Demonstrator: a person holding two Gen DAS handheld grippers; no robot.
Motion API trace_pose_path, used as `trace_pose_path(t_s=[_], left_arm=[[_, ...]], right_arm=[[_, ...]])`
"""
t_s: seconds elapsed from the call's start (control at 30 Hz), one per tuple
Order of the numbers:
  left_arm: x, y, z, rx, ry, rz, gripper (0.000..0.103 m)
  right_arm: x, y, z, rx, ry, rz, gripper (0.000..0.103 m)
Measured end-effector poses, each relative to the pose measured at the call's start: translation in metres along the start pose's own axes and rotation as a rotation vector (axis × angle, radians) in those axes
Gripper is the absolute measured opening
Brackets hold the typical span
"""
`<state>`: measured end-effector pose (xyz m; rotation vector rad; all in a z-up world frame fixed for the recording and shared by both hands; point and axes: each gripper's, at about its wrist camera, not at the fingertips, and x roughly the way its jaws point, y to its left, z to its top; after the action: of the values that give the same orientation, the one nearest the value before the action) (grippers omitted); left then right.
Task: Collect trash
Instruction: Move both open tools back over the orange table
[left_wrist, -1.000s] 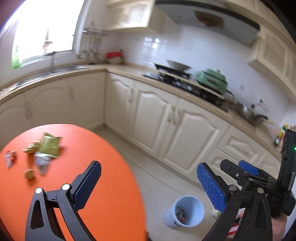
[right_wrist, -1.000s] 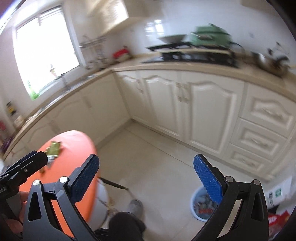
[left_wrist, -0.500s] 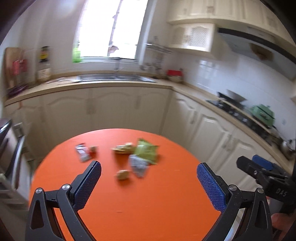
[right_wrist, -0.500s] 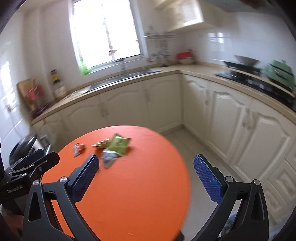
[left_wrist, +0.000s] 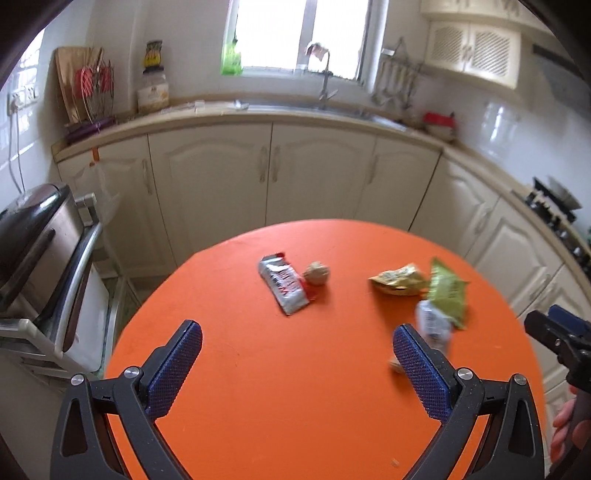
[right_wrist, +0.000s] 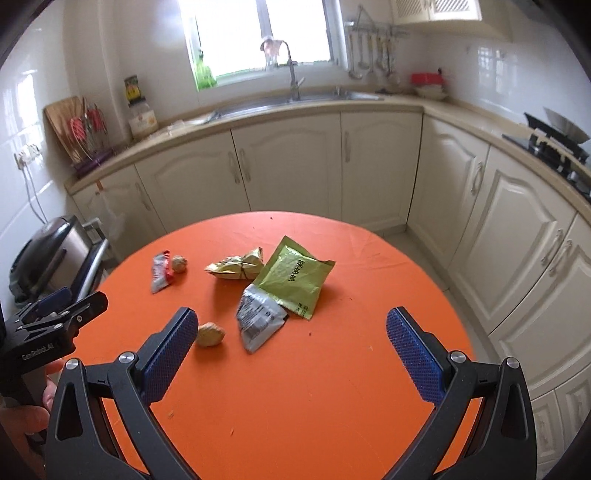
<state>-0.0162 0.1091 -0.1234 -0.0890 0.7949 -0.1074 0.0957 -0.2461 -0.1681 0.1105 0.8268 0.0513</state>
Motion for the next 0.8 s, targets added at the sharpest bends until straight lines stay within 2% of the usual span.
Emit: trace_pose_path(t_s=[0.23, 0.37, 0.5, 0.57, 0.6, 0.7, 0.77, 0.8], left_arm=[[0.061, -0.016, 0.029, 0.043, 0.06, 0.043, 0.102], [0.1, -0.021, 0.045, 0.068, 0.092, 0.066, 0.102], [0.136, -0.029, 0.054, 0.088, 0.132, 0.063, 0.099], [0.156, -0.031, 0.06, 0.084, 0.157, 0.04, 0.089], [0.16, -0.033, 0.062, 0.09, 0.153, 0.038, 0.089], [0.175, -0.029, 0.075, 0.072, 0.139, 0.015, 0.081], [0.179, -0.021, 0.078, 0.065, 0.132, 0.017, 0.061], [0.176, -0.016, 0.075, 0.06, 0.129, 0.016, 0.056]], right_arm=[[0.062, -0.006, 0.007, 0.023, 0.078, -0.007, 0.103], [0.073, -0.007, 0.006, 0.019, 0.108, 0.013, 0.103], [0.07, 0.012, -0.008, -0.033, 0.132, 0.084, 0.103], [0.07, 0.022, -0.014, -0.052, 0.146, 0.11, 0.103], [0.07, 0.03, -0.018, -0.063, 0.152, 0.123, 0.103], [0.069, 0.048, -0.027, -0.092, 0.155, 0.148, 0.099], [0.07, 0.057, -0.031, -0.103, 0.159, 0.157, 0.09], [0.07, 0.063, -0.034, -0.106, 0.163, 0.17, 0.086]])
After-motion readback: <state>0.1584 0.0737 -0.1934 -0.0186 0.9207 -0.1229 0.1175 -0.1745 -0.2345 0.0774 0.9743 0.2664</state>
